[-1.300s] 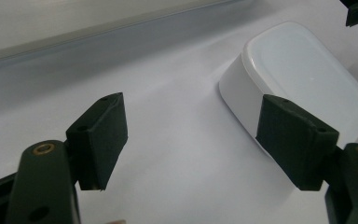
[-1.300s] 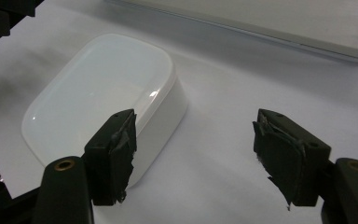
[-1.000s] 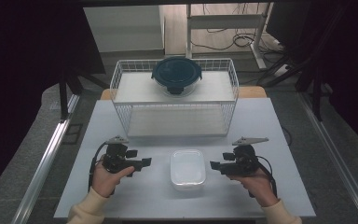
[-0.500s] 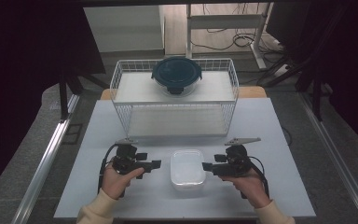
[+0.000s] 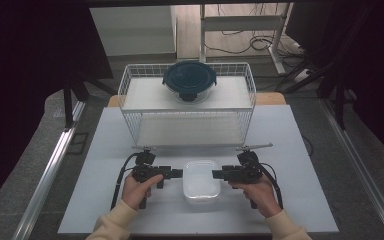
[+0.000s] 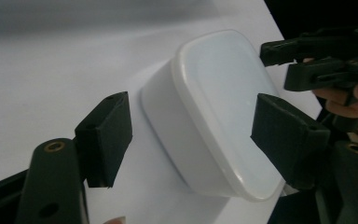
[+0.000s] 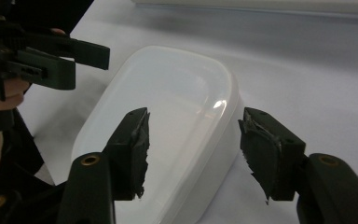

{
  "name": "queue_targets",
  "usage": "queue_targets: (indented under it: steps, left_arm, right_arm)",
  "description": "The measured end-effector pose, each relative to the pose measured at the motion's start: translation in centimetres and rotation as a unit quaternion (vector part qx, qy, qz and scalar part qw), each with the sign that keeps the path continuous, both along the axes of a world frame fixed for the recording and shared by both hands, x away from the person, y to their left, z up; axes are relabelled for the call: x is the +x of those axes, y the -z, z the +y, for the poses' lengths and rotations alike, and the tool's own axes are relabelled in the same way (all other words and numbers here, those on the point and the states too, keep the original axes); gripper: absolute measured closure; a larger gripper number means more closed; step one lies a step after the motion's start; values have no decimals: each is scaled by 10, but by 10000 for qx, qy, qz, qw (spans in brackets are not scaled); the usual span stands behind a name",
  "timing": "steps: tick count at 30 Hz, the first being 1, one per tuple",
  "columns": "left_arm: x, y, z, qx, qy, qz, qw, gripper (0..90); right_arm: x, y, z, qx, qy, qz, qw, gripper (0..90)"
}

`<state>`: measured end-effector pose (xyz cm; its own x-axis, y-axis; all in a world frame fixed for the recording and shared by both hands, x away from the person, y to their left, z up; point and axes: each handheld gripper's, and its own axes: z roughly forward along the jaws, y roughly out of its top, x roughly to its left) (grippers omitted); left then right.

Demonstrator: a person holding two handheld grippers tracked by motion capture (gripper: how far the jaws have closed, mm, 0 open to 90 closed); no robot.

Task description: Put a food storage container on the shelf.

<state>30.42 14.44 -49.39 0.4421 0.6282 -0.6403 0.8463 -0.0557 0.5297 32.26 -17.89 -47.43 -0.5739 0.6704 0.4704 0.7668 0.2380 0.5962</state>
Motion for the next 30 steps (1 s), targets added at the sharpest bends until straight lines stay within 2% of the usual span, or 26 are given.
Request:
queue_targets:
  steps: [6,7,9,11,13,18,20,24,26,29,30]
  left_arm:
    - [-1,4,-6,-64,30,77,9999,322]
    - [-1,5,-7,-109,29,122,9999,334]
    - [0,11,-6,-330,106,304,9989,356]
    - [1,15,-8,-272,135,407,9987,392]
    - [0,17,-10,-243,152,429,9987,410]
    - [0,19,-15,-426,313,535,9972,496]
    - [-1,19,-16,-363,332,531,9974,543]
    - [-1,18,-13,-425,266,508,9975,623]
    - [-2,17,-11,-493,261,498,9972,658]
    - [-3,19,-7,-739,236,578,9953,696]
    - [-4,19,-7,-774,227,586,9950,704]
  right_arm:
    - [-1,7,0,65,-64,171,9998,451]
    - [-1,8,0,59,-40,188,9998,458]
    - [-1,11,-1,81,-15,270,9996,472]
    - [-1,14,-2,143,-8,347,9993,483]
    - [-1,15,-2,156,-21,381,9991,496]
    - [-2,16,-2,309,27,470,9984,564]
    - [-3,15,-4,326,72,494,9982,596]
    - [-2,16,-8,455,154,665,9966,633]
    - [-2,17,-11,574,180,750,9954,657]
    - [-2,17,-15,752,189,876,9931,687]
    - [-3,17,-16,770,182,855,9932,692]
